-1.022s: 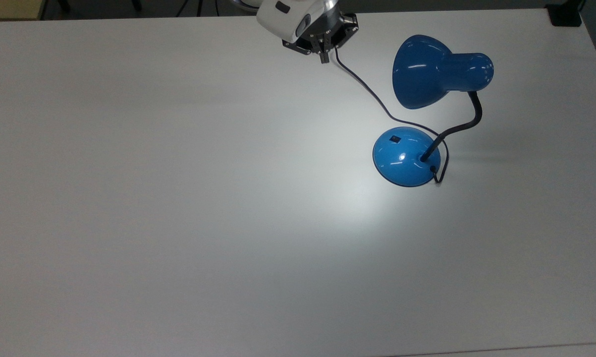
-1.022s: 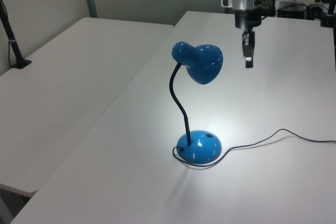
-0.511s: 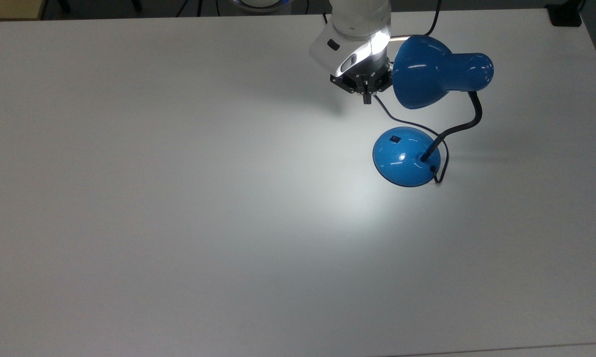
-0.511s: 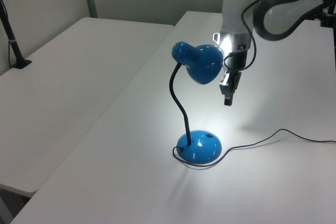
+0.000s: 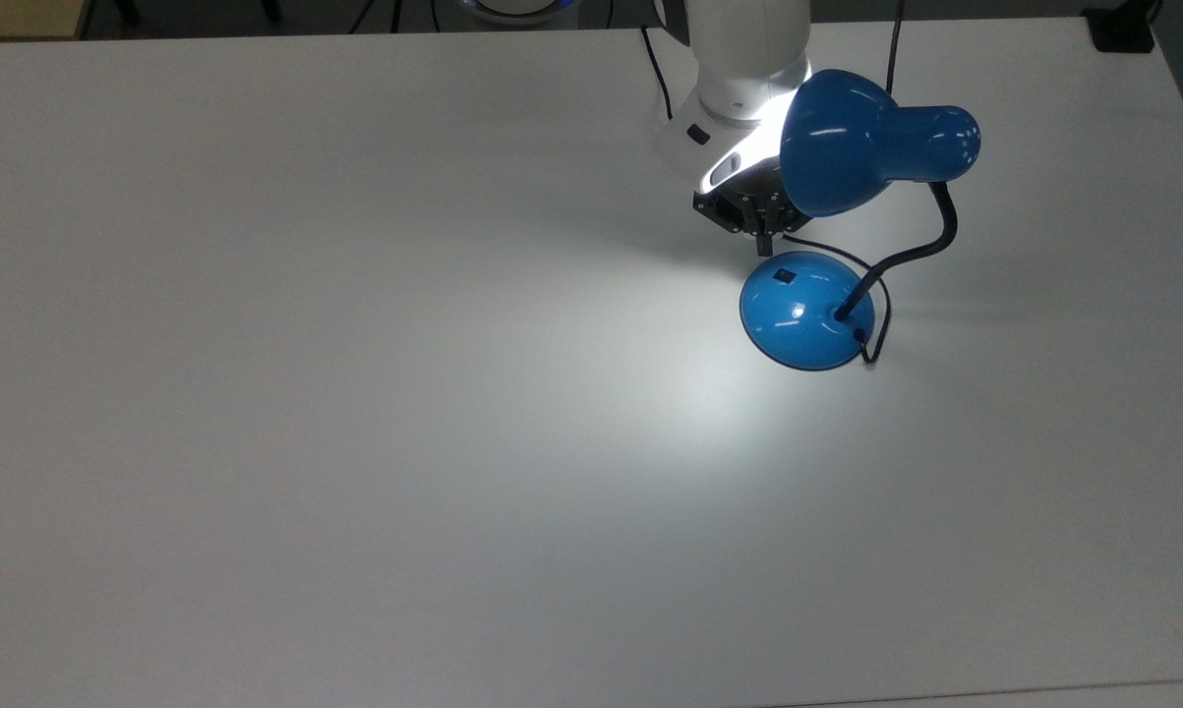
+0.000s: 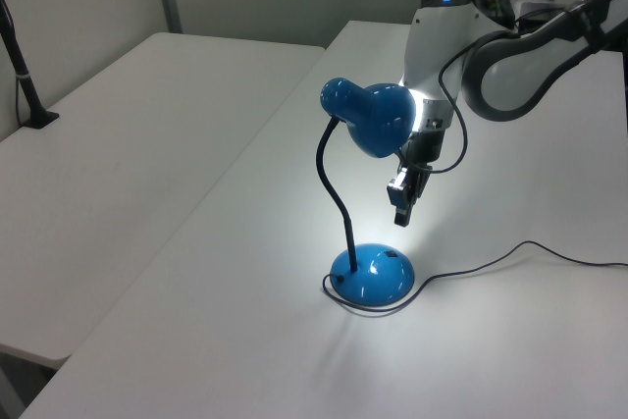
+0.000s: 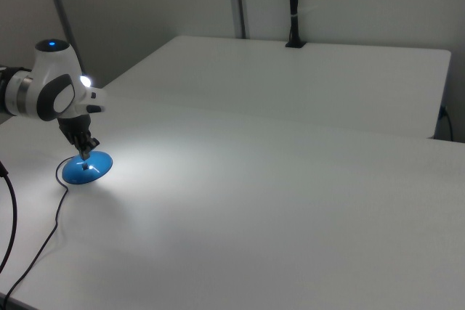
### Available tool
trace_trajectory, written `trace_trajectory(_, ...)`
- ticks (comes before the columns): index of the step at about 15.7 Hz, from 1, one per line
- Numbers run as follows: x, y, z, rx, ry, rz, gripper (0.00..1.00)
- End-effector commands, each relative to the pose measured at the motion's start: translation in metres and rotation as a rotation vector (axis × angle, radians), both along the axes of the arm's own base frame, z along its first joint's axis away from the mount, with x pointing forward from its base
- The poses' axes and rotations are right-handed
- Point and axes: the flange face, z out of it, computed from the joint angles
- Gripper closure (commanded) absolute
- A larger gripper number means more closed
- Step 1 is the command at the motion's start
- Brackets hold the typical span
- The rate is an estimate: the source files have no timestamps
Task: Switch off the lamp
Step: 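Lower the gripper onto the switch on the blue lamp base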
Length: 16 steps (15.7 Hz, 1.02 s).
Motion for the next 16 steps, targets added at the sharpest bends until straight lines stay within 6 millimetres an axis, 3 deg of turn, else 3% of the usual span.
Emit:
trace_trajectory(1, 0.001, 0.011, -0.016, 0.017, 0.0, -0.04, 1.0)
trace_trajectory(8, -0.001, 0.018, -0.032, 0.013, 0.01, -0.028, 1.0)
trace_trajectory(13, 0.001, 0.016, -0.031, 0.019, 0.009, -0.039, 1.0)
trace_trajectory(16, 0.011, 0.013, -0.026, 0.063, -0.045, -0.153, 1.0)
